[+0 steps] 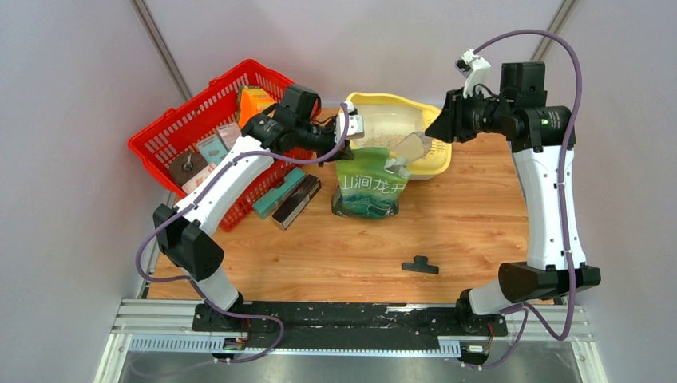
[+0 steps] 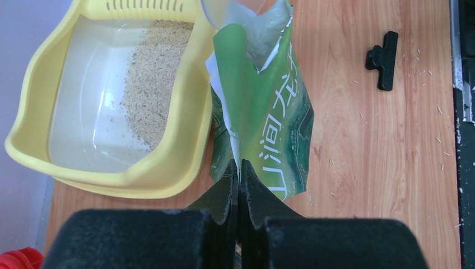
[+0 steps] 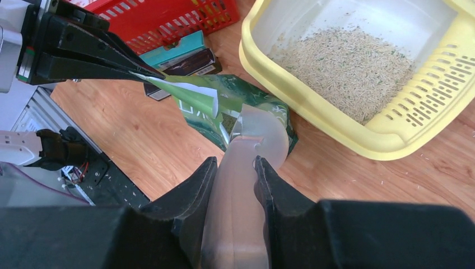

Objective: Fill the litter box with clean litter

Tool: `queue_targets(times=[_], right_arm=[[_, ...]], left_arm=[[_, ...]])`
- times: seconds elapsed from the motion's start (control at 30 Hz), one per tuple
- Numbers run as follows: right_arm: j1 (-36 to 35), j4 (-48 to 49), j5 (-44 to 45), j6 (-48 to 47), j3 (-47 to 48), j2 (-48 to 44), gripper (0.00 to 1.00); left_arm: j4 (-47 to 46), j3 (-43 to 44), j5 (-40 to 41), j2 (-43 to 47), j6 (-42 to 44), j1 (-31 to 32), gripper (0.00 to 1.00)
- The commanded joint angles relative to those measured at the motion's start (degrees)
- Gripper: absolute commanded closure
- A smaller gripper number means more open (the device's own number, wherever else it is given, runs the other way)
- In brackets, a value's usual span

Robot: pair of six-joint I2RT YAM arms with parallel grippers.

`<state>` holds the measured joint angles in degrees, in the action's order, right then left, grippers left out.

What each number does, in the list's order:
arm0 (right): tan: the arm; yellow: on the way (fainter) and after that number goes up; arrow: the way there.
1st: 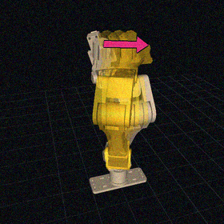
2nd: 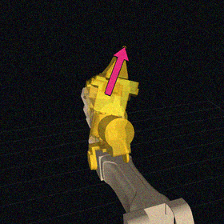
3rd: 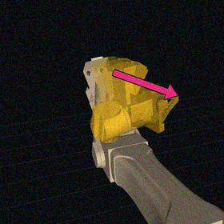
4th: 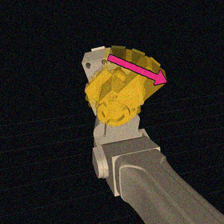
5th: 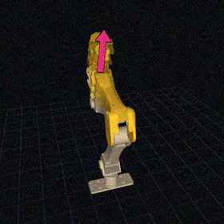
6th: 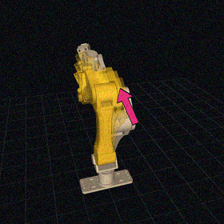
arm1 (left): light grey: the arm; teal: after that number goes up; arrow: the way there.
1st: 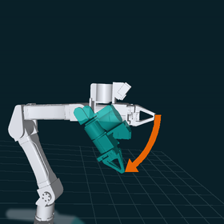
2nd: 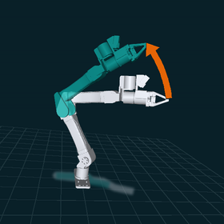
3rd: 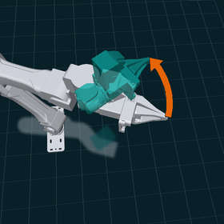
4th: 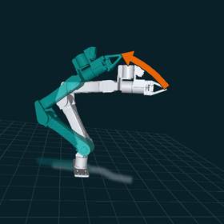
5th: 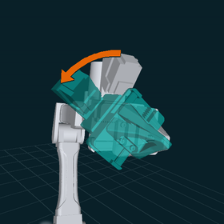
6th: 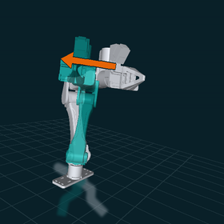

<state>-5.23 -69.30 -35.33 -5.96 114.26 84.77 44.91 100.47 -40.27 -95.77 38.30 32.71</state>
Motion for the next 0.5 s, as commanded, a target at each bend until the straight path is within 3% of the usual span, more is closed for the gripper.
queue_targets(times=[0.0, 0.23, 0.47], right_arm=[[-1.35, -0.05, -0.71, 0.59, -0.61, -1.1, 1.0], [-2.23, -1.09, 0.61, 1.39, 1.75, -0.05, 1.0], [-4.26, -4.18, 5.88, -0.46, -2.19, -0.57, 1.0]], left_arm=[[-1.92, -0.71, -1.56, 3.13, -2.71, 0.34, 1.0], [-3.42, -0.97, -2.18, 4.01, -5.95, 0.34, 1.0], [-8.06, -2.55, -2.09, 5.67, -12.28, 0.25, 1.0]])
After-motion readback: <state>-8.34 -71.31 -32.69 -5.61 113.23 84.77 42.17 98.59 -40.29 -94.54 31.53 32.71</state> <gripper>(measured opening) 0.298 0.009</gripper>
